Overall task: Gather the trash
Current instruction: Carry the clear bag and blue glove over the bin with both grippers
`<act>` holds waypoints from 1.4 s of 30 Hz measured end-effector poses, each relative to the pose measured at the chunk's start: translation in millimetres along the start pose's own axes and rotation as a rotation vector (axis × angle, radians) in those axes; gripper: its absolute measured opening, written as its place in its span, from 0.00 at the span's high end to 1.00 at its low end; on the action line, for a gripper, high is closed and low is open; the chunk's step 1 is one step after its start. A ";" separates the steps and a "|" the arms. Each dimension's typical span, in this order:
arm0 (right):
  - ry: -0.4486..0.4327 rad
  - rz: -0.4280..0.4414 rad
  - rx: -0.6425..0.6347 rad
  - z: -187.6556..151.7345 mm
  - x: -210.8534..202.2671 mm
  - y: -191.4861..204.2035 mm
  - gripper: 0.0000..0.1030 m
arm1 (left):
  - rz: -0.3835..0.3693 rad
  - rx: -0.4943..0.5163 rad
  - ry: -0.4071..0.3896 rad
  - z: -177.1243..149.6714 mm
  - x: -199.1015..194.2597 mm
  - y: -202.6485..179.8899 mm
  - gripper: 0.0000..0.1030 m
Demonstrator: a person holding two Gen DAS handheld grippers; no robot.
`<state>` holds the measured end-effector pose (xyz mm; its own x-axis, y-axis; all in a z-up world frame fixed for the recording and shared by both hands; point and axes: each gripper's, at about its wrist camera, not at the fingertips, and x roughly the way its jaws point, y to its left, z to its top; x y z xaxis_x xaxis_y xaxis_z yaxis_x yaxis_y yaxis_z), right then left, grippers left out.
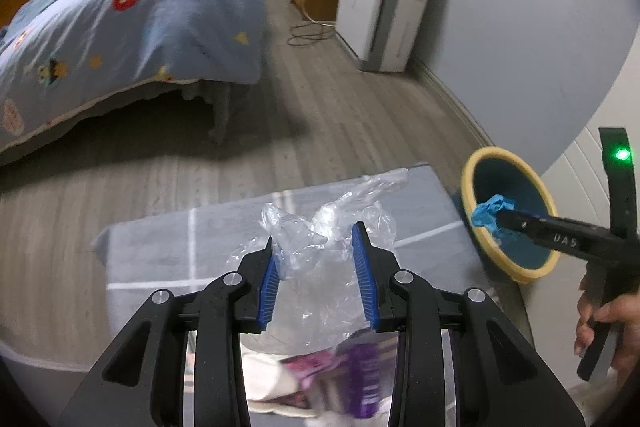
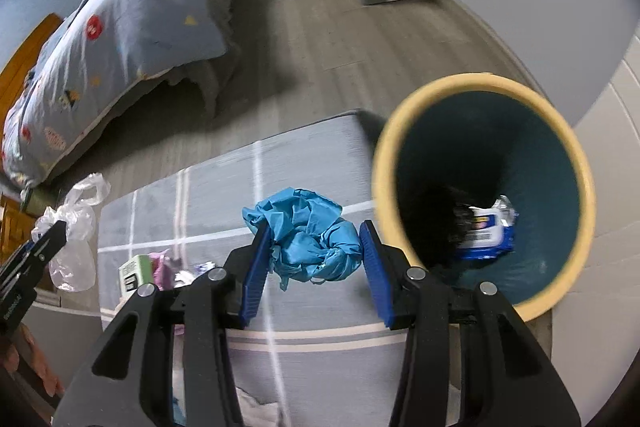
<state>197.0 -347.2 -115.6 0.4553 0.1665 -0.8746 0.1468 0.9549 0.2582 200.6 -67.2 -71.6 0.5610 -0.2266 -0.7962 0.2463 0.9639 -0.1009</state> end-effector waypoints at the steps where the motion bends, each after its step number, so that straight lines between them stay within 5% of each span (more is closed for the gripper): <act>1: -0.003 -0.004 0.010 0.6 -1.9 -7.6 0.57 | -0.003 0.007 0.002 0.7 2.6 -4.6 0.66; 23: -0.027 -0.120 0.145 -6.5 -23.8 -124.8 0.57 | -0.150 0.132 0.036 11.9 63.7 -125.2 0.66; 36: -0.040 -0.192 0.243 -11.8 -34.3 -185.6 0.57 | -0.257 0.313 -0.042 10.3 84.3 -195.5 0.66; 42: -0.044 -0.208 0.275 -11.7 -34.4 -196.7 0.57 | -0.318 0.289 -0.015 16.8 106.0 -218.1 0.66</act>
<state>142.1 -537.9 -141.1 0.4273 -0.0417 -0.9032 0.4694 0.8640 0.1822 219.6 -303.8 -124.0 0.4318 -0.5106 -0.7436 0.6188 0.7674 -0.1676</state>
